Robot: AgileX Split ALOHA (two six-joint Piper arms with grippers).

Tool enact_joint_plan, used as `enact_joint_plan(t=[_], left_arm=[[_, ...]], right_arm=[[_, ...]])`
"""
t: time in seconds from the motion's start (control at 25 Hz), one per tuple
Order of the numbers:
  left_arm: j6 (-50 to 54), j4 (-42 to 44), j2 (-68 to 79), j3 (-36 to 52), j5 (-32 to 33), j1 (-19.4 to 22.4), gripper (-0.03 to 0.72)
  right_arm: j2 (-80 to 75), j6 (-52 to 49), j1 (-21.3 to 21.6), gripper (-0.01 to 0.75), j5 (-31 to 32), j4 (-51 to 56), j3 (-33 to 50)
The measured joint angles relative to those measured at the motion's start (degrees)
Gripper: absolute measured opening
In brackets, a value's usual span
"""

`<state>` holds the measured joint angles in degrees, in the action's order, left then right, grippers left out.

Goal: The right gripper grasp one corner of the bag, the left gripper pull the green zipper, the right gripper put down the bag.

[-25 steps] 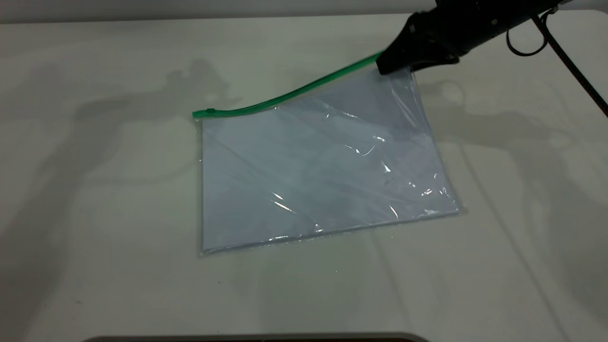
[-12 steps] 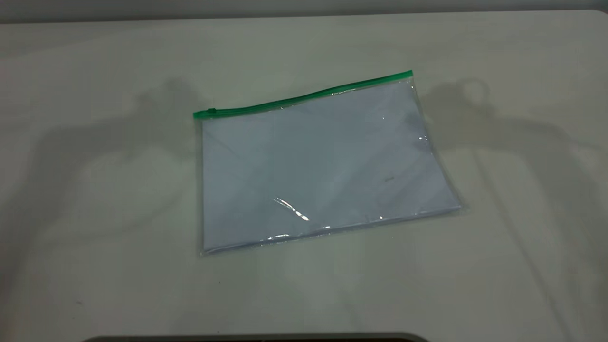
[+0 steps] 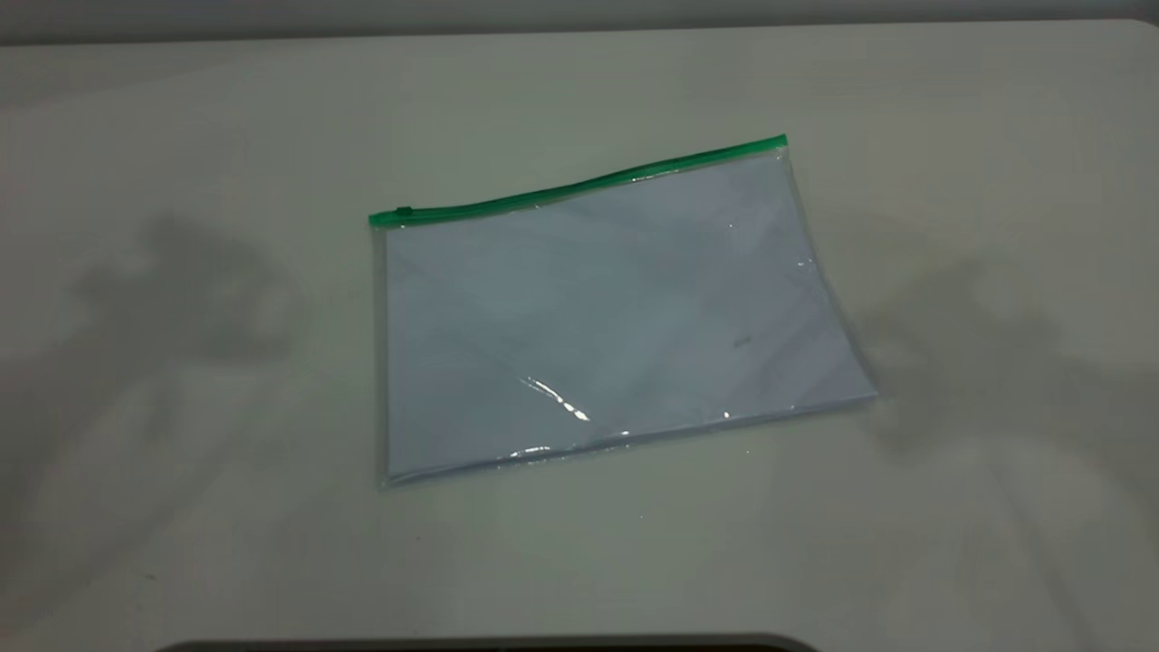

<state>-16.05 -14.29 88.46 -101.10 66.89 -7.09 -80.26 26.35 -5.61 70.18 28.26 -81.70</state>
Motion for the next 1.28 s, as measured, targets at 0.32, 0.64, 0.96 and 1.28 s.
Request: enact_joint_plan(t=[0.32,0.64,0.96,1.28], left_arm=[[2.35,2.86,-14.91,14.51,0.00,0.00,0.455],[4.10,5.40,-27.62,39.56,0.00,0.00,0.455],[6.55,6.21,-39.47,63.83,-2.82,0.00,0.455],[7.17,9.39,-51.50,72.98,-3.41,0.00,0.455]], right_arm=[[23.21,-11.29,0.00,0.394,0.56,-14.05,15.47],[36.94,-18.19,0.00,0.393,0.31,-21.39,39.23],[44.23,-19.68,-0.07,0.393,-6.60,-23.65,54.08],[48.63,-19.87,-0.07,0.393,-7.23,-23.09,54.08]])
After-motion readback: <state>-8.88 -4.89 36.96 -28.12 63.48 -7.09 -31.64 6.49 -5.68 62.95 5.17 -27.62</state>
